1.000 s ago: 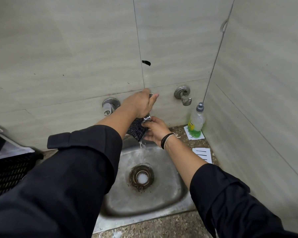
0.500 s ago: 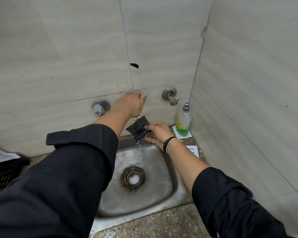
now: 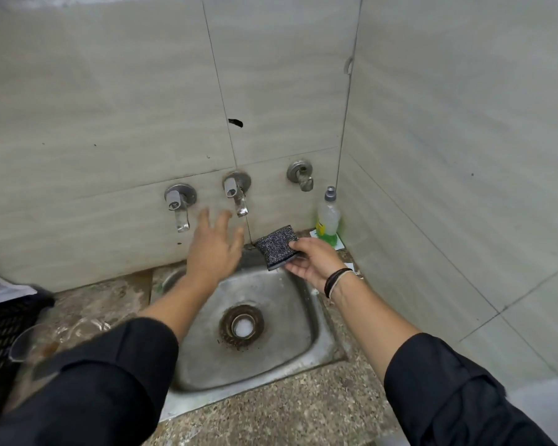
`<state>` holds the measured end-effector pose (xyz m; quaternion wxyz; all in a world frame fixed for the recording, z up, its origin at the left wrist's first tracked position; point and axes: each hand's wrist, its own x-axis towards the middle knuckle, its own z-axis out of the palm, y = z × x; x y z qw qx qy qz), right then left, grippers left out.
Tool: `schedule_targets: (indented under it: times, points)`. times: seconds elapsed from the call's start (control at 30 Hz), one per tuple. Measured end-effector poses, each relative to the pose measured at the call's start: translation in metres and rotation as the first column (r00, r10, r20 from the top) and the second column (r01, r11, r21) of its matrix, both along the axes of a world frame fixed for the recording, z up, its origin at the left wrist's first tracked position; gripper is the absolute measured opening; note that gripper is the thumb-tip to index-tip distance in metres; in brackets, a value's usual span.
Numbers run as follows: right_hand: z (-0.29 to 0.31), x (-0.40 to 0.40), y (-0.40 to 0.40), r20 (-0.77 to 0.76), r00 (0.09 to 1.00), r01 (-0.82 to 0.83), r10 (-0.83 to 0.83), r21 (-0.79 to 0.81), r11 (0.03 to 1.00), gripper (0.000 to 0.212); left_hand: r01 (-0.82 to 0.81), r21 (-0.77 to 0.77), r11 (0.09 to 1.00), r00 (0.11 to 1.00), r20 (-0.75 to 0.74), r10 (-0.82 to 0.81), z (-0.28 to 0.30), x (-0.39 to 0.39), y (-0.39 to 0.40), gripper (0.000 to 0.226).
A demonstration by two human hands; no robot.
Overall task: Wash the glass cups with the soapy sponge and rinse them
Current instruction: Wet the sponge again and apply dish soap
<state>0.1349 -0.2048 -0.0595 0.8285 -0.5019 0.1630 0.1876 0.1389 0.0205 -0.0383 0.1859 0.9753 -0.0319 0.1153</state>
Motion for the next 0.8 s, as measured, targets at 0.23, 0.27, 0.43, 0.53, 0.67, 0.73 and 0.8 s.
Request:
schedule_targets:
  times: [0.23, 0.27, 0.43, 0.53, 0.67, 0.73, 0.8]
  points:
    - [-0.008, -0.007, 0.006, -0.031, 0.999, -0.039, 0.039, 0.009, 0.999, 0.016, -0.535, -0.838, 0.109, 0.806, -0.545, -0.231, -0.041, -0.039, -0.043, 0.063]
    - [-0.010, -0.007, 0.008, -0.037, 0.998, -0.048, 0.046, -0.034, 0.998, 0.016, -0.531, -0.847, 0.006, 0.818, -0.514, -0.256, -0.040, -0.037, -0.047, 0.064]
    - [-0.025, 0.003, 0.005, 0.035, 0.996, -0.069, 0.083, -0.301, 0.951, 0.015, -0.532, -0.813, -0.236, 0.846, -0.502, -0.179, -0.034, -0.024, -0.068, 0.045]
    - [-0.033, 0.022, -0.021, 0.127, 0.992, 0.101, -0.026, -0.631, 0.769, 0.018, -0.569, -0.781, -0.259, 0.821, -0.558, -0.120, -0.037, -0.021, -0.069, 0.026]
    - [-0.051, 0.065, -0.056, 0.164, 0.971, 0.230, -0.175, -0.844, 0.485, 0.059, -0.581, -0.749, -0.318, 0.805, -0.585, -0.094, -0.042, -0.018, -0.062, 0.031]
    - [-0.061, 0.092, -0.063, 0.126, 0.982, 0.181, -0.144, -0.853, 0.490, 0.072, -0.581, -0.735, -0.350, 0.802, -0.591, -0.090, -0.045, -0.017, -0.059, 0.041]
    - [-0.067, 0.116, -0.065, 0.099, 0.990, 0.138, -0.100, -0.816, 0.561, 0.070, -0.591, -0.722, -0.360, 0.792, -0.603, -0.093, -0.048, -0.019, -0.056, 0.046]
